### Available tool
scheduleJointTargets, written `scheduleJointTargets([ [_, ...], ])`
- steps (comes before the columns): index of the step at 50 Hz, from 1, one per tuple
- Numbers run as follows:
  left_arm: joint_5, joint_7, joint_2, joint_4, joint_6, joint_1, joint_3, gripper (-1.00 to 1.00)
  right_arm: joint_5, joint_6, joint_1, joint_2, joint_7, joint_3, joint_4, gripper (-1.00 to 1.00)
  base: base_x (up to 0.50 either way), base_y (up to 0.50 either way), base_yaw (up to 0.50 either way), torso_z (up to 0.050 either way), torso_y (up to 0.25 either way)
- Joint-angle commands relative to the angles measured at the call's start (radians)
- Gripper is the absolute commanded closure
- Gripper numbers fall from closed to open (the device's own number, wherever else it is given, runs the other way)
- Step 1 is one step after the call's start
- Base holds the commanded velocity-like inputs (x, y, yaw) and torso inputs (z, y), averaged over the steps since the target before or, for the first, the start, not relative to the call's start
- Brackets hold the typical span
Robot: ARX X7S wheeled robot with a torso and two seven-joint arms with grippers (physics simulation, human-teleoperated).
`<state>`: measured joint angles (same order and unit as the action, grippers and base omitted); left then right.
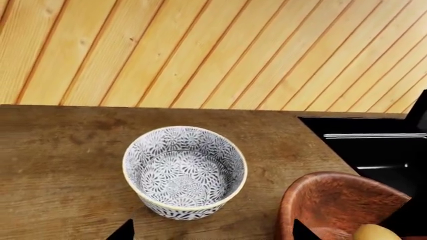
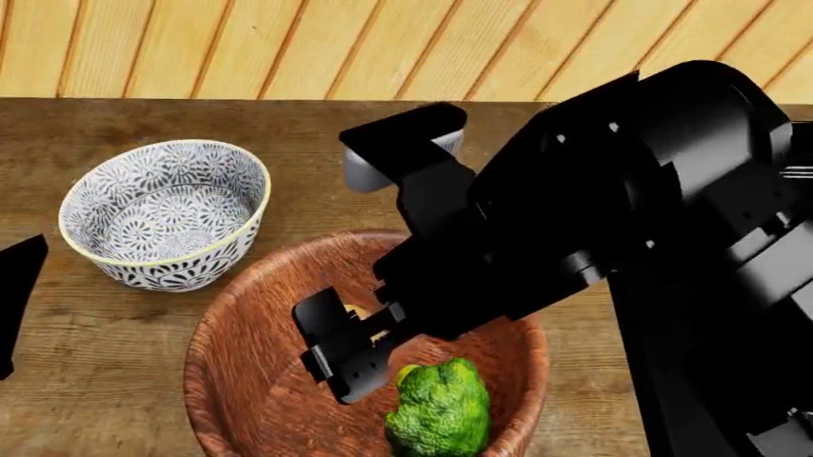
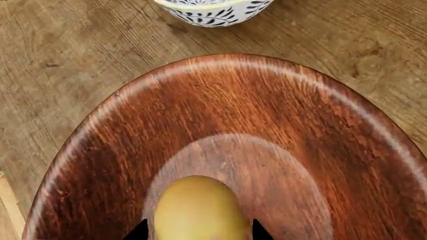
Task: Pick the broccolis and apricots from the sink and place them in one bowl. Place the bell pepper in the other bowl. Then turn off the sink faucet.
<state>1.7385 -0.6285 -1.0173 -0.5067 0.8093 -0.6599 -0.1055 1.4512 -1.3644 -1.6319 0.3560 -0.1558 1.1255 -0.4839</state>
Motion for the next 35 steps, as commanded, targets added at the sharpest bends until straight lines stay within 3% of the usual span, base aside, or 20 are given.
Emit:
scheduleJointTargets([
  [1, -0.015, 0.023, 0.008, 0.005, -0.017, 0.028, 0.008, -1.0, -0.05, 0.037, 0.022, -0.024, -0.045, 0.023, -0.033, -1.0, 0.0, 0.0, 0.0, 0.0, 0.0],
  [21, -0.001, -0.002, 0.02, 0.007, 0.001, -0.019, -0.02, -1.0, 0.104, 0.013, -0.026, 0.053, 0.107, -0.105, 0.049, -1.0, 0.0, 0.0, 0.0, 0.0, 0.0],
  [35, 0.022, -0.031, 0.042, 0.018, 0.031, -0.103, -0.06, -1.0, 0.482, 0.01, -0.072, 0.239, 0.501, -0.266, 0.255, -1.0, 0.0, 0.0, 0.0, 0.0, 0.0],
])
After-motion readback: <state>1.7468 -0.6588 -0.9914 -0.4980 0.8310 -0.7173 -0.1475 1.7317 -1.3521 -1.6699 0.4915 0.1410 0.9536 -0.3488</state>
